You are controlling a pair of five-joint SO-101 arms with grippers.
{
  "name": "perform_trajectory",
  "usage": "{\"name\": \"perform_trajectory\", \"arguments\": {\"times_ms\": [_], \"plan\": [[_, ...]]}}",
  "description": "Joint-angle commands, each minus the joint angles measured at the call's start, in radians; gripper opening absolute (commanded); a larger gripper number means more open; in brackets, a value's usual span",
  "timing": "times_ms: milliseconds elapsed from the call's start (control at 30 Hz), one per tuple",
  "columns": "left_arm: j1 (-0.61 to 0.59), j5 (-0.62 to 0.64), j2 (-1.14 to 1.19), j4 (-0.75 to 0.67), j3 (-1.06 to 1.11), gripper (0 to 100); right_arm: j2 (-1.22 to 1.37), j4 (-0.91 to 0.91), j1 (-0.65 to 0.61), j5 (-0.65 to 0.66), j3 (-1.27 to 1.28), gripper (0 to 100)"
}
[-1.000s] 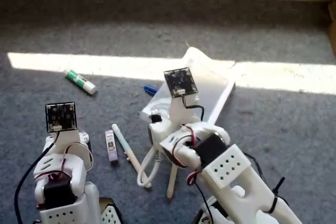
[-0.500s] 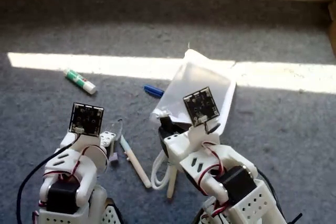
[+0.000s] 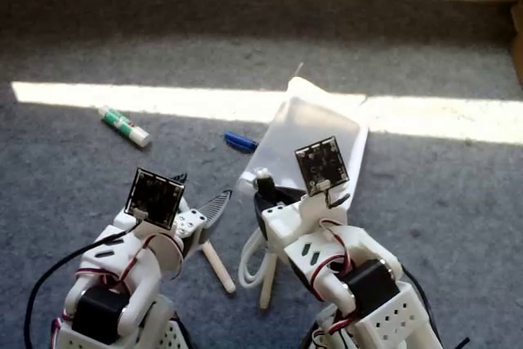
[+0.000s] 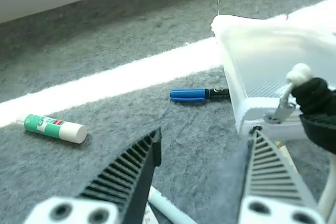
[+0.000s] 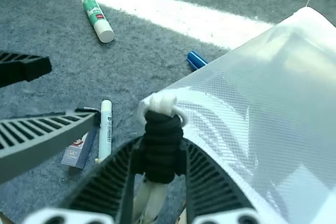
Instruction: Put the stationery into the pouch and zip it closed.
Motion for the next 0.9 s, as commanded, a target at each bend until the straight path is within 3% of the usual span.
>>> {"name": "perform_trajectory", "arguments": {"times_ms": [0,200,500,867], "plan": [[0.061,0.046,0.007,-0.118,0.016,26,-0.019,-0.018,0.018,0.006,-0.019,0.5],[0.122,0.046,0.007,-0.184,0.093,26,-0.019,0.027,0.016,0.006,-0.021,0.5],[0.120,0.043,0.007,-0.278,0.199,26,-0.021,0.031,0.015,0.006,-0.022,0.5],[0.147,0.046,0.007,-0.367,0.232,21,-0.222,0.061,0.013,0.012,-0.013,0.5]]}}
